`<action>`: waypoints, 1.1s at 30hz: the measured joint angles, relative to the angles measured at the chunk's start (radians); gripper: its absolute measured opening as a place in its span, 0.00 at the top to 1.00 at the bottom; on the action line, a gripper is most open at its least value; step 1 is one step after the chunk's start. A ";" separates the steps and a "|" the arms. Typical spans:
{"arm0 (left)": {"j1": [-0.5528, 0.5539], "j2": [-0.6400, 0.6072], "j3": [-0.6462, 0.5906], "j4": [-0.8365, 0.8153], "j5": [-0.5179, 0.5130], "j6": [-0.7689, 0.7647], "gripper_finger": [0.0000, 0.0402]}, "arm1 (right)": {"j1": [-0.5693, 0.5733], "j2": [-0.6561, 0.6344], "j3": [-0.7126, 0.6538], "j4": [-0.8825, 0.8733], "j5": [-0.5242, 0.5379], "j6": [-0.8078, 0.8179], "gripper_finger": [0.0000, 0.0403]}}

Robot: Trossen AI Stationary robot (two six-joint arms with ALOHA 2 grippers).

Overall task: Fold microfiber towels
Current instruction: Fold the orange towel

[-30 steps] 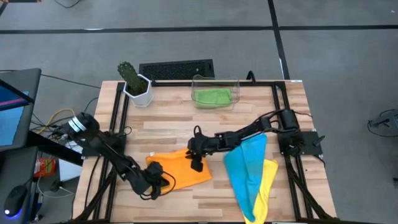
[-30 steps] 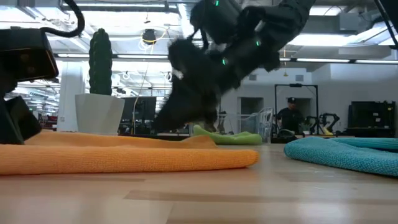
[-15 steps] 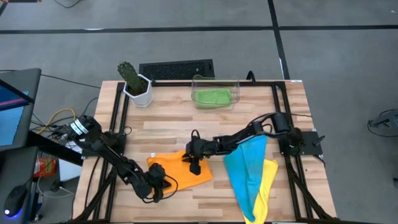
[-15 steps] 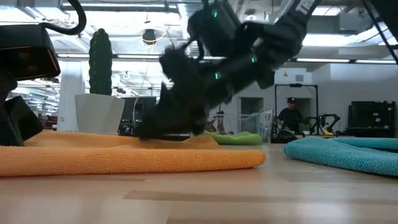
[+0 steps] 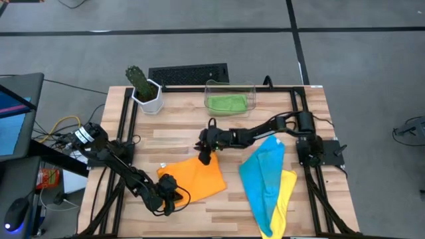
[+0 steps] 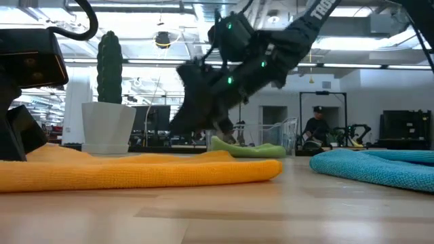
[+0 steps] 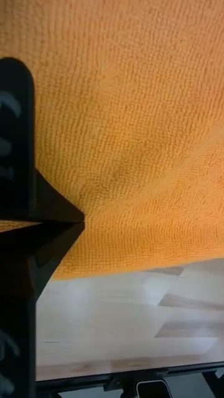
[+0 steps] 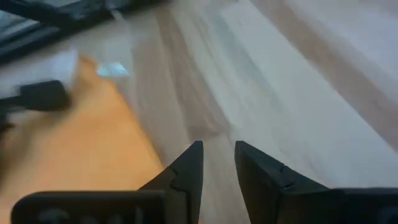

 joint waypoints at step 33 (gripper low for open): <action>0.043 -0.305 0.000 -0.153 0.025 0.121 1.00 | 0.428 0.006 -0.224 0.089 0.245 0.282 0.71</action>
